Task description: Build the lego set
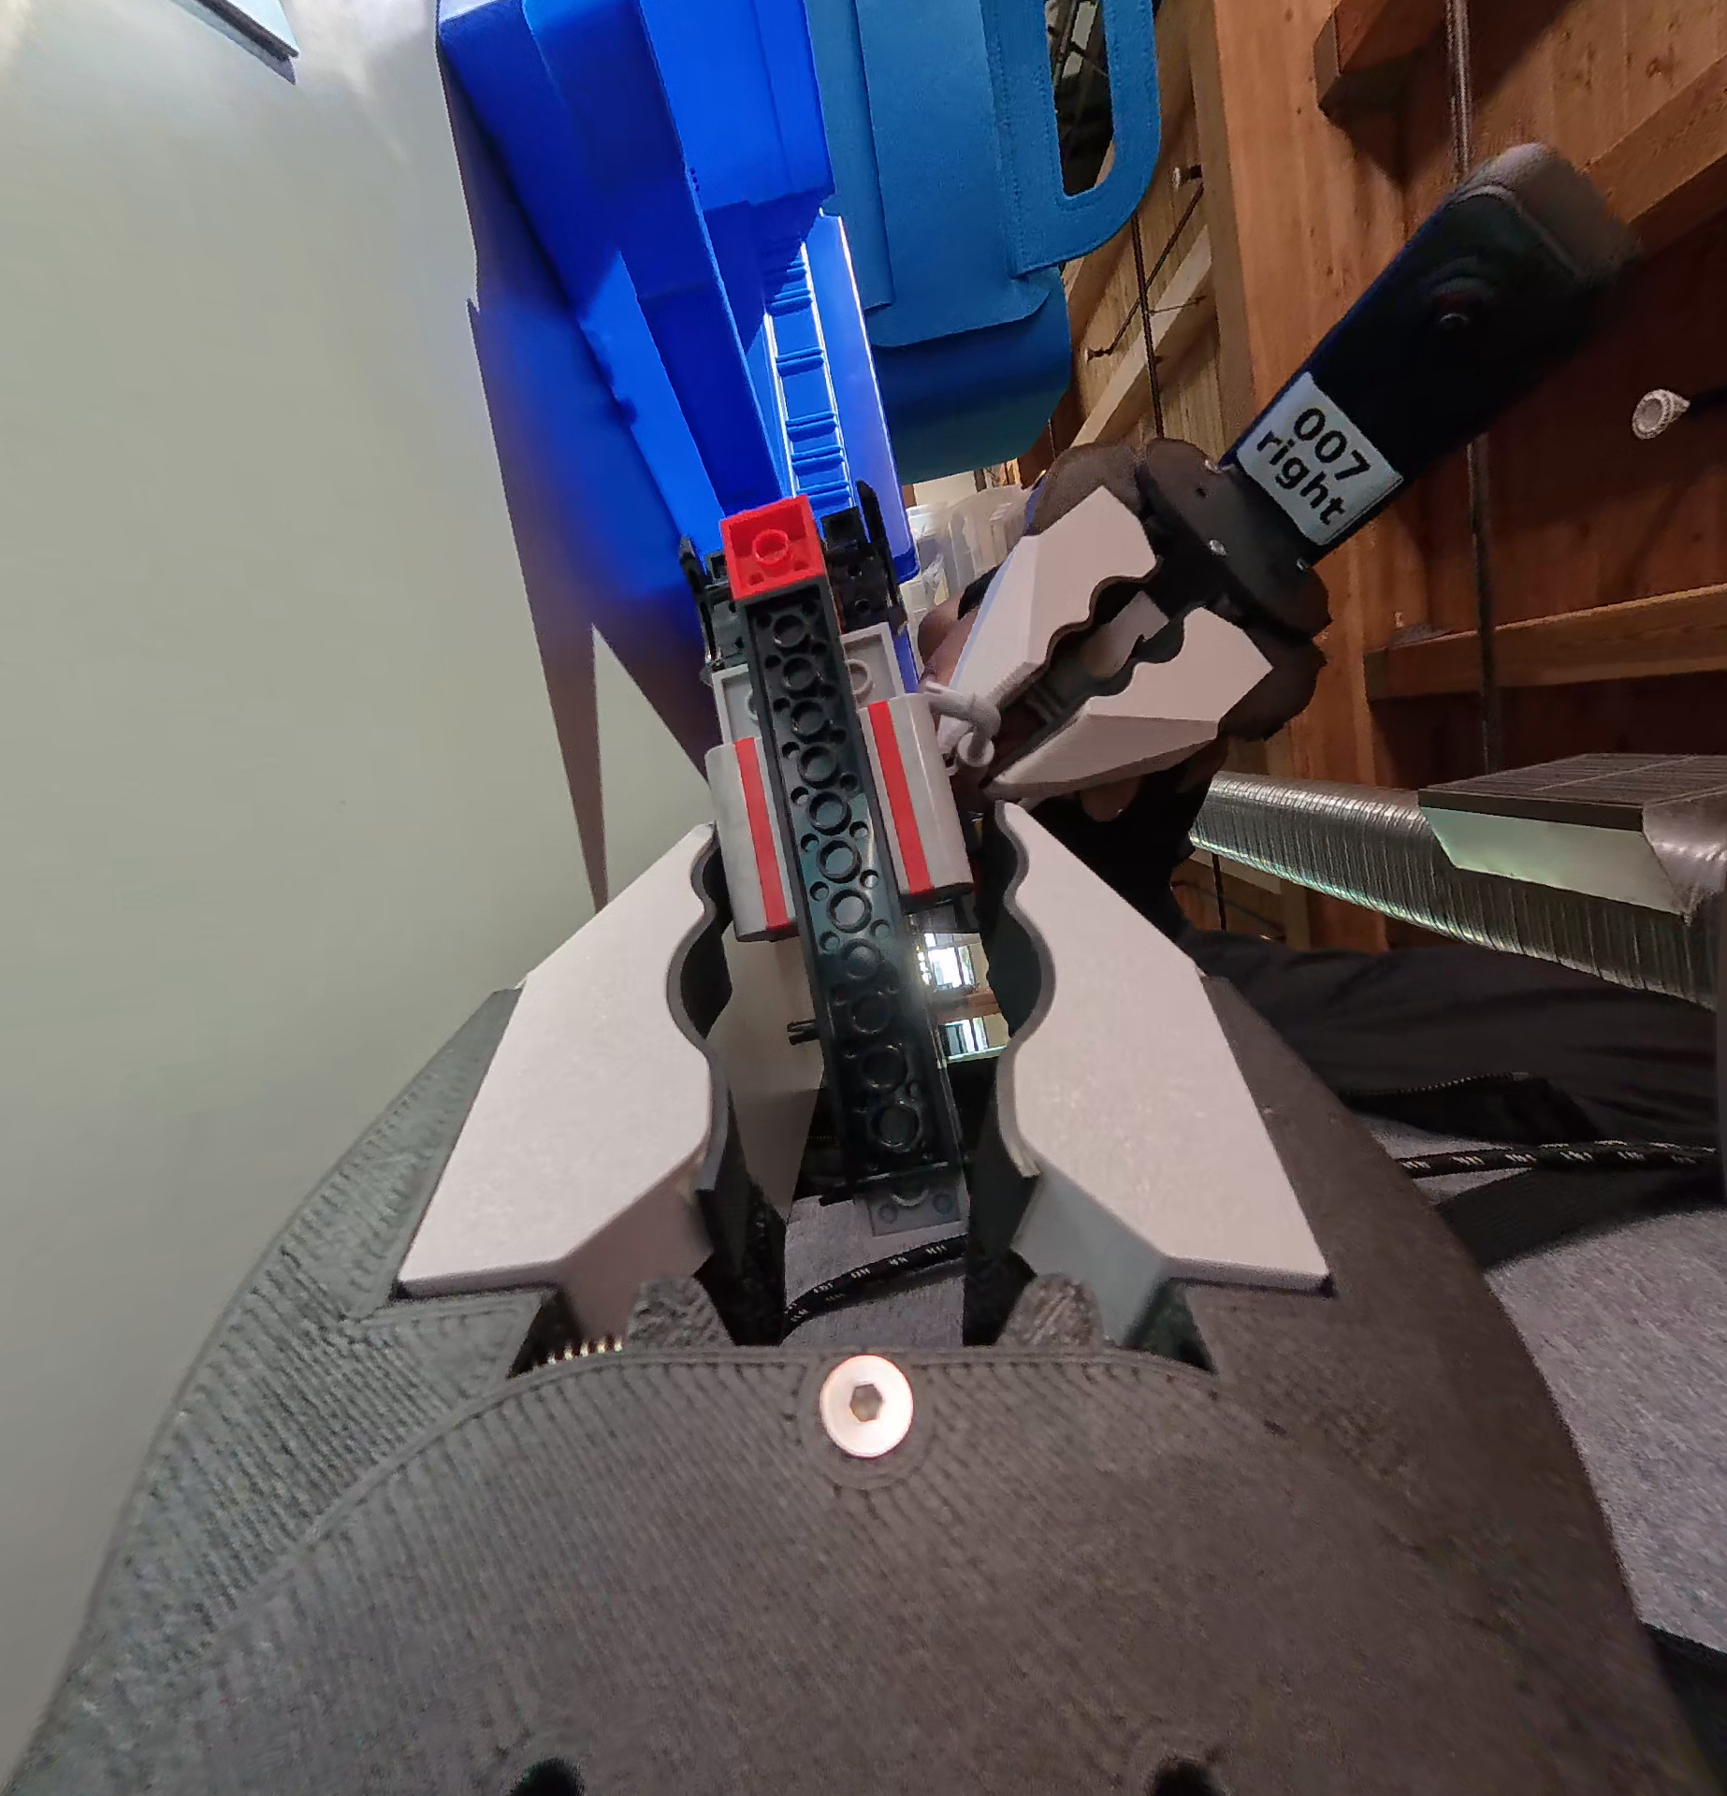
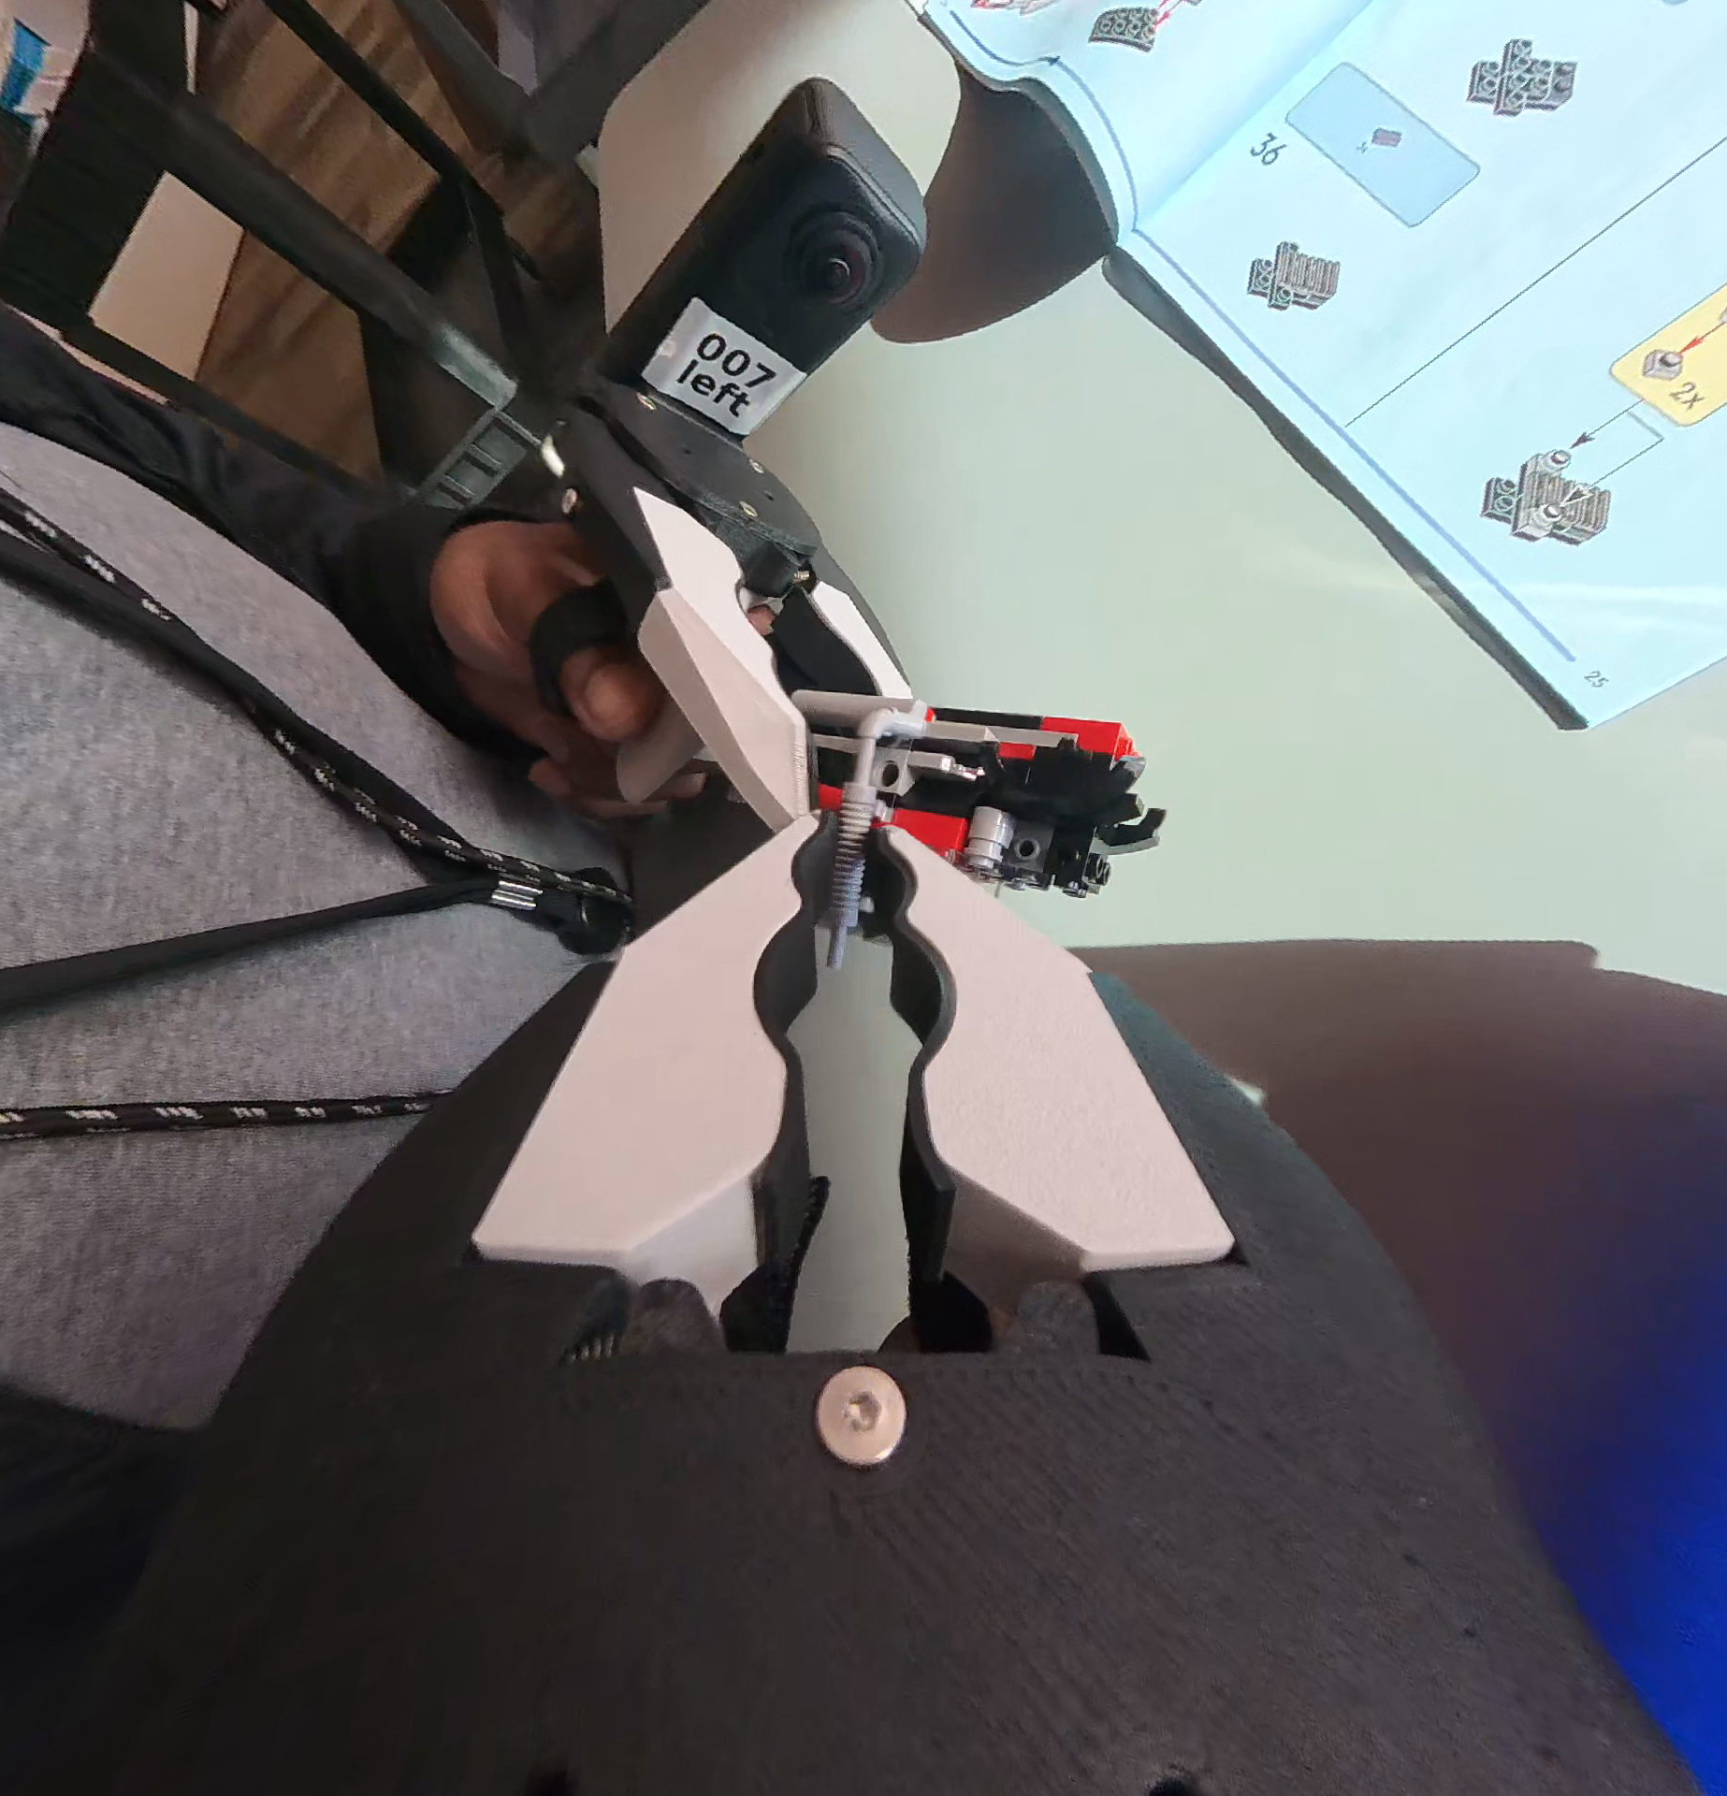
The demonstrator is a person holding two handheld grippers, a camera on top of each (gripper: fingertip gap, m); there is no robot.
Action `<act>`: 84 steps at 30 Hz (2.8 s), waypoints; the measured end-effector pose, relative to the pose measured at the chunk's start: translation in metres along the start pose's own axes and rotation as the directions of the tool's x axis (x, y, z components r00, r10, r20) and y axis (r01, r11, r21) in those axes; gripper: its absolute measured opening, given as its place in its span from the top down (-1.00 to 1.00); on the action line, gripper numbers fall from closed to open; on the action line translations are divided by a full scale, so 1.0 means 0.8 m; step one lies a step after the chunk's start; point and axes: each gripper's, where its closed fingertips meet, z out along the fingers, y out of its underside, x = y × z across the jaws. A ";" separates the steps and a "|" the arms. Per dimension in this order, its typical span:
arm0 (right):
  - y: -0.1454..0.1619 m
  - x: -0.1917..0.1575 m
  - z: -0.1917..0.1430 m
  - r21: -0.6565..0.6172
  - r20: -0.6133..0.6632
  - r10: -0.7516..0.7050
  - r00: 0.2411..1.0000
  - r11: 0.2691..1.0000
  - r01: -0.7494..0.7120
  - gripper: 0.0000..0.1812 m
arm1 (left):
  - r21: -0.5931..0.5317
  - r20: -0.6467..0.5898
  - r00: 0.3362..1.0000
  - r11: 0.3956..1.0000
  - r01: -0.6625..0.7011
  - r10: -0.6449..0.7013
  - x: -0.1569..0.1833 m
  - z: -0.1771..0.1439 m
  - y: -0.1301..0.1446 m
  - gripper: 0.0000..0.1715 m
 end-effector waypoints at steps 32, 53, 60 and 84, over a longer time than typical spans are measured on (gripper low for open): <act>-0.008 0.007 0.006 -0.040 -0.302 -0.360 0.883 0.930 0.365 0.89 | 0.061 -0.010 1.000 0.998 0.027 -0.026 0.001 -0.008 -0.004 0.40; -0.015 -0.003 0.011 -0.016 -0.296 -0.450 0.842 0.884 0.467 0.90 | 0.039 0.021 1.000 0.999 -0.005 0.004 -0.001 -0.007 0.002 0.40; -0.014 -0.011 0.014 -0.021 -0.242 -0.472 0.848 0.876 0.482 0.90 | 0.021 0.049 0.998 0.999 -0.040 0.039 -0.003 -0.008 0.006 0.39; -0.006 -0.004 0.018 -0.119 -0.213 -0.390 0.896 0.920 0.372 0.94 | -0.008 0.171 0.962 0.977 -0.215 0.213 -0.009 -0.014 0.007 0.39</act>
